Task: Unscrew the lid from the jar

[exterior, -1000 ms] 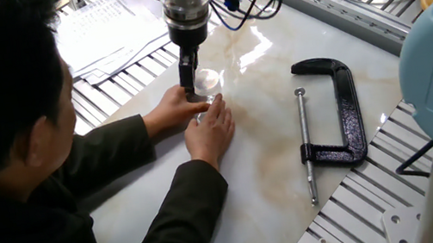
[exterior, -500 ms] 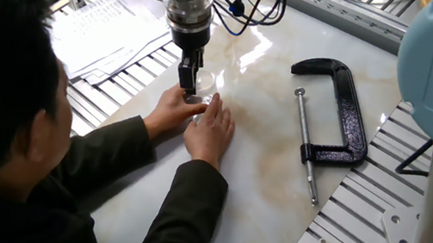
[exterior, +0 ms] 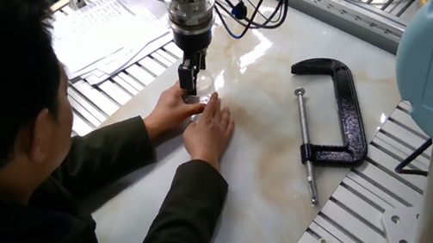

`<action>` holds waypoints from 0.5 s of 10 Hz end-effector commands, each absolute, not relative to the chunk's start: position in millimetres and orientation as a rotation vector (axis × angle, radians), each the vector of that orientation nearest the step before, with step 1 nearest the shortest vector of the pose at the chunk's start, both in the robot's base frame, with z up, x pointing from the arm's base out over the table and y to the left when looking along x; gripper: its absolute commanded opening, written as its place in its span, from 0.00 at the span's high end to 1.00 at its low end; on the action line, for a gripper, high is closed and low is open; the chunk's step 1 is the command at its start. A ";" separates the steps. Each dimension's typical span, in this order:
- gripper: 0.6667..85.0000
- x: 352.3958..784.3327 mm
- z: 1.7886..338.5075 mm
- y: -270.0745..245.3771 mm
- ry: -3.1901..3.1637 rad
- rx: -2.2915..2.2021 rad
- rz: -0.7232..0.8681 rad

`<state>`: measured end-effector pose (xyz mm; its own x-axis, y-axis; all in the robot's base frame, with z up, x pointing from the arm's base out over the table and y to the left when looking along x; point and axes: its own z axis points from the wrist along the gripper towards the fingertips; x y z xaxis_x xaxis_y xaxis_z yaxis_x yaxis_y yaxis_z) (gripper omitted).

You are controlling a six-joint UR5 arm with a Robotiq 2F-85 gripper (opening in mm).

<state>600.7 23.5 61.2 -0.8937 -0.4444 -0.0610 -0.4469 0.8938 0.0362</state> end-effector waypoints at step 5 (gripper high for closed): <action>0.22 600.3 61.3 15.8 3.079 -0.388 0.042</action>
